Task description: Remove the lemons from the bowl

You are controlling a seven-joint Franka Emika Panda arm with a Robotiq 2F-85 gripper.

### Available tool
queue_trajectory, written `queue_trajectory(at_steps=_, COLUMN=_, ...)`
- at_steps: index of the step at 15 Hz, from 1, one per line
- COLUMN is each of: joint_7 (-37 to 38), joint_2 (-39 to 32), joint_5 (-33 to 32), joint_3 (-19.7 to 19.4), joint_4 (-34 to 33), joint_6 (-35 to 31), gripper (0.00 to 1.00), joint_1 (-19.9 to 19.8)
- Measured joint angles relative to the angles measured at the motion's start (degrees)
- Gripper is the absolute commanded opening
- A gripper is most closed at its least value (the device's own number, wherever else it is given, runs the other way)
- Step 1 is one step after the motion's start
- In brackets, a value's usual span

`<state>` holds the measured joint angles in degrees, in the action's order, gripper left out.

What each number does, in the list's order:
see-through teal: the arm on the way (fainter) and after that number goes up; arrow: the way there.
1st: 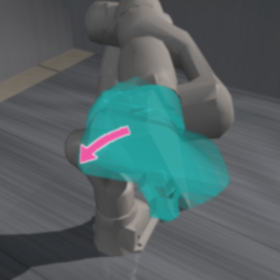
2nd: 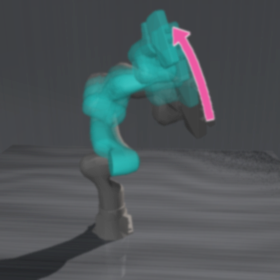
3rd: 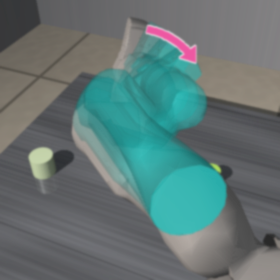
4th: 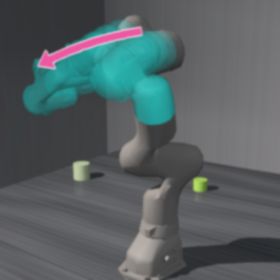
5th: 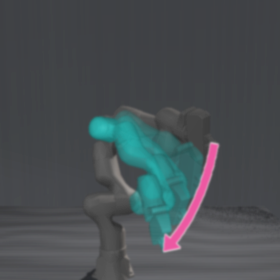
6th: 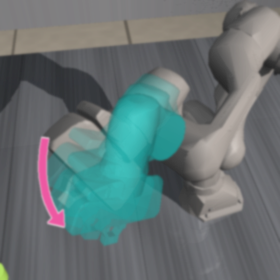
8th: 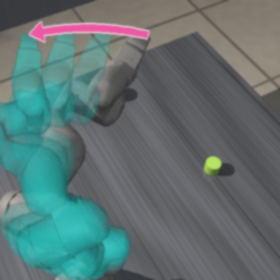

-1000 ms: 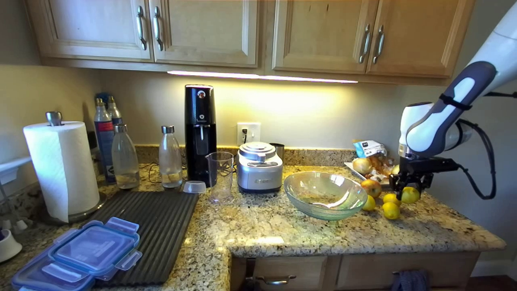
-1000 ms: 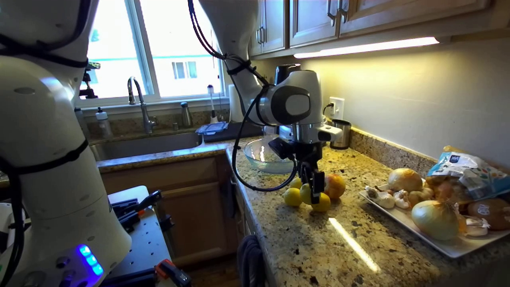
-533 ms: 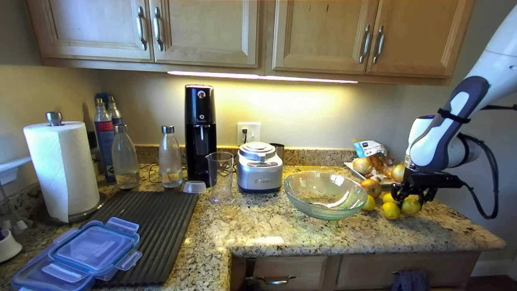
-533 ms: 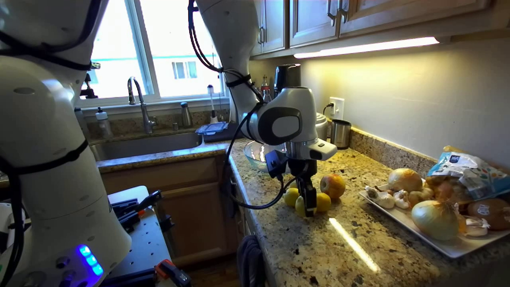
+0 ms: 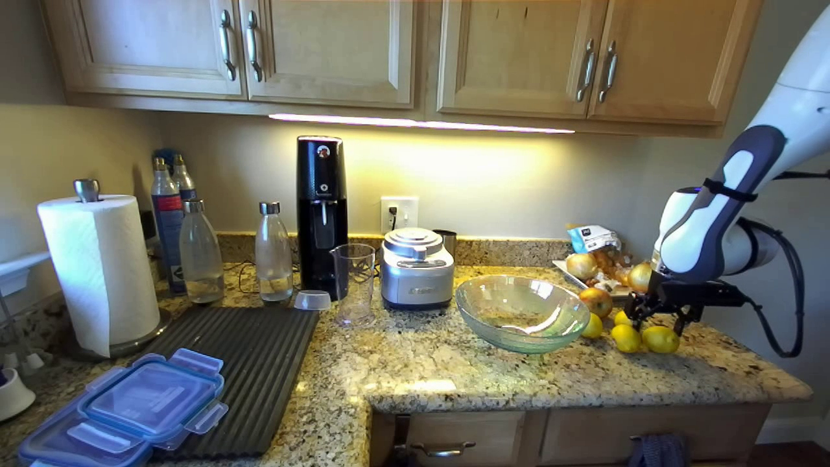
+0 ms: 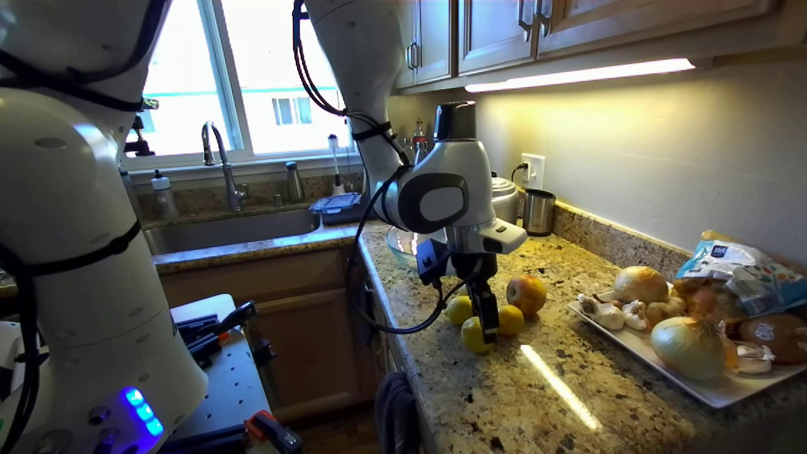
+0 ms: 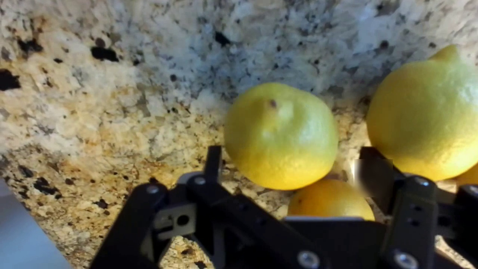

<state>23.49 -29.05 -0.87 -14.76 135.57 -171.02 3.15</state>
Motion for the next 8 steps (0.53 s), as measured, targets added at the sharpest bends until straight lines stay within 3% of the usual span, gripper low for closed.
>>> queue_trajectory(at_steps=8, joint_7=0.0, joint_2=1.5, joint_5=0.0, joint_3=-4.8, joint_4=1.1, joint_6=-3.3, gripper=1.00, joint_1=5.5)
